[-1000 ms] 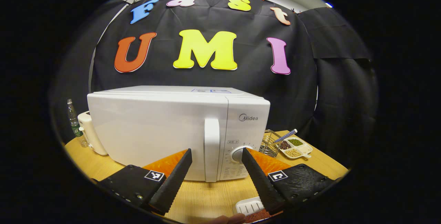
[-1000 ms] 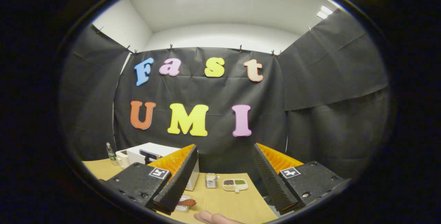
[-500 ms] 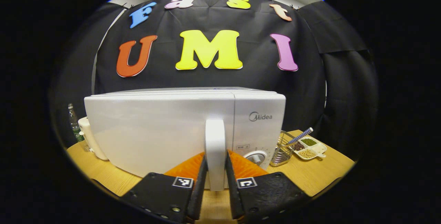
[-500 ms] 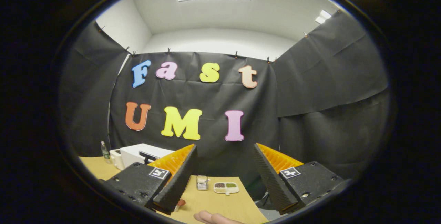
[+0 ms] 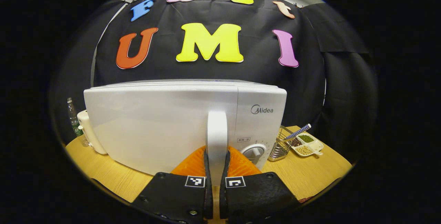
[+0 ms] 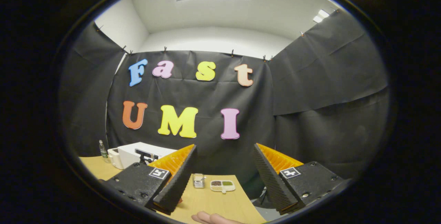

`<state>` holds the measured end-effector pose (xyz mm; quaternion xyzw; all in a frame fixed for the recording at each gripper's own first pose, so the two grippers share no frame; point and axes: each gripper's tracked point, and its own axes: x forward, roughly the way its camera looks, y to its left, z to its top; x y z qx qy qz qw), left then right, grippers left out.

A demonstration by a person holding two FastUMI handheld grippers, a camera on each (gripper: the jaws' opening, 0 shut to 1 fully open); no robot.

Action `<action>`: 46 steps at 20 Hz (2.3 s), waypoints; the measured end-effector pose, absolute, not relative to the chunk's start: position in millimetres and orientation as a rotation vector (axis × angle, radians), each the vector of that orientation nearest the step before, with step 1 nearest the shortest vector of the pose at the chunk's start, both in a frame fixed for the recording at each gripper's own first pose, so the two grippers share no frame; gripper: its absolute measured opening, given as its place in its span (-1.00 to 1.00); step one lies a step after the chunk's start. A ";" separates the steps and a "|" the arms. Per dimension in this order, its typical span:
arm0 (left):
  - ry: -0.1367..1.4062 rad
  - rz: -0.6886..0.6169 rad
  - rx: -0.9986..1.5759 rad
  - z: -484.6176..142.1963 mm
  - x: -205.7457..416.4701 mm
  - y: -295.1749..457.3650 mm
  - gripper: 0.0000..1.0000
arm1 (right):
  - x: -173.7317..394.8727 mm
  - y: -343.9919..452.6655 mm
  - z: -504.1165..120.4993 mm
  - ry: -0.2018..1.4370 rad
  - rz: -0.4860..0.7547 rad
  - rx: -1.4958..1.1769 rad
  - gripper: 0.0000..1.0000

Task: Open the microwave oven with the left hand, put the food in, and close the microwave oven.

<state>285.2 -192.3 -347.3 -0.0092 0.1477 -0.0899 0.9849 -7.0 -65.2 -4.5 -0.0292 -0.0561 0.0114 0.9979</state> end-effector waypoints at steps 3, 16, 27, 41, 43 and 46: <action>0.302 -0.225 -0.021 -346.1 264.3 -188.1 -0.85 | -8.3 -63.4 -4.2 -0.111 0.019 -0.056 0.87; 0.288 -0.316 -0.060 -337.7 175.5 -139.6 -0.80 | -15.6 -35.1 -28.6 -0.046 0.040 -0.057 1.00; 0.260 -0.227 -0.006 -330.4 86.3 -23.8 -0.70 | -22.3 8.8 -38.1 -0.042 0.100 -0.077 0.89; 0.265 -0.011 -0.078 -298.7 -9.1 167.7 0.87 | -16.7 54.7 -65.5 0.020 0.145 -0.098 0.87; 0.247 0.015 -0.060 -284.8 -18.6 172.6 0.87 | -10.1 54.7 -69.3 0.032 0.138 -0.089 0.89; 0.226 0.021 -0.069 -254.9 -27.0 158.9 0.87 | 4.3 53.8 -77.3 0.051 0.130 -0.099 0.89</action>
